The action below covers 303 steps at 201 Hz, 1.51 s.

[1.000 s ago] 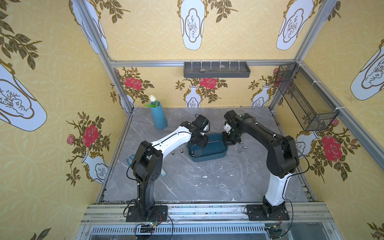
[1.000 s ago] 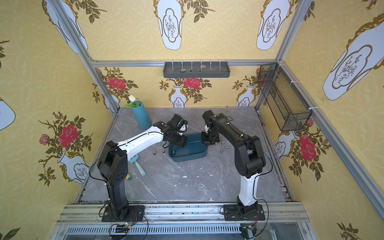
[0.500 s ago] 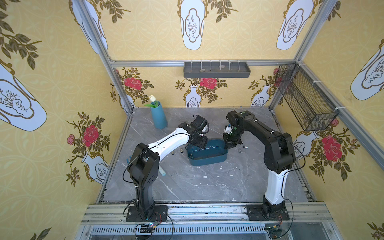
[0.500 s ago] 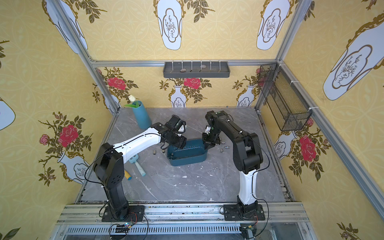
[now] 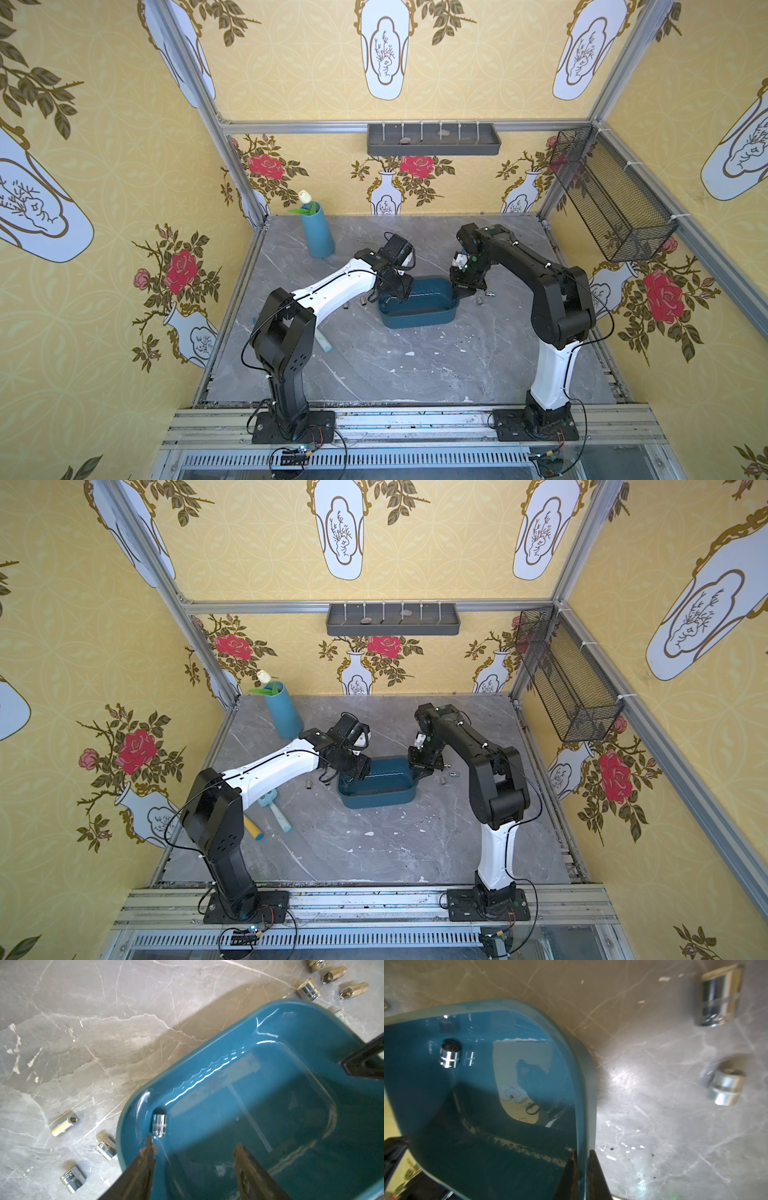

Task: Take out the socket from the storage box
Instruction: Place the storage box at the center of the board, then pick up the socket head from the storage box.

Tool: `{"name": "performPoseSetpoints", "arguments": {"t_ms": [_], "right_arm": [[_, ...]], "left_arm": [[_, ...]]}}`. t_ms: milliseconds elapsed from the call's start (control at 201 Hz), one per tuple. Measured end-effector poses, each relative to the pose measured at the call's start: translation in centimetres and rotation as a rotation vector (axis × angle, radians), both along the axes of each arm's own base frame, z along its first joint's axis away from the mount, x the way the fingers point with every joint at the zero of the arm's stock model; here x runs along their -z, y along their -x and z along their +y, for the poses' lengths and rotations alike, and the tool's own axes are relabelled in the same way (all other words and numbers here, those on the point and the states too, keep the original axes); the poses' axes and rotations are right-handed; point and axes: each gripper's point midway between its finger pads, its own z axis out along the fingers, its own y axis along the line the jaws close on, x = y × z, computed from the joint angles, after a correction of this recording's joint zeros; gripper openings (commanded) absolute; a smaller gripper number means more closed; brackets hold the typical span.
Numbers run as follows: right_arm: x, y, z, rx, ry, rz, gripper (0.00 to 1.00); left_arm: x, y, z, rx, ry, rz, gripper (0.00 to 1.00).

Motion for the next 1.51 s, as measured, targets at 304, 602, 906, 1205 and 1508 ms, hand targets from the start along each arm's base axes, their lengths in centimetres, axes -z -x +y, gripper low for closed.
{"name": "performPoseSetpoints", "arguments": {"t_ms": [304, 602, 906, 1205, 1508], "right_arm": [[0.9, -1.1, -1.0, 0.013, 0.073, -0.170, 0.23], [0.5, -1.7, -1.0, 0.051, 0.083, -0.265, 0.35], [-0.7, -2.0, -1.0, 0.080, 0.061, -0.303, 0.36], [-0.9, -2.1, -0.9, 0.080, 0.059, -0.308, 0.37], [-0.9, -2.1, -1.0, 0.080, 0.061, -0.309, 0.37]], "left_arm": [[0.9, 0.1, 0.1, -0.007, -0.002, 0.007, 0.66], [1.6, 0.1, 0.0, -0.015, 0.000, 0.014, 0.66], [3.9, 0.7, -0.7, 0.008, -0.039, 0.048, 0.65], [6.9, 0.2, -0.5, 0.034, -0.105, 0.066, 0.65], [8.6, -0.4, -1.2, 0.075, -0.121, 0.066, 0.51]]}}
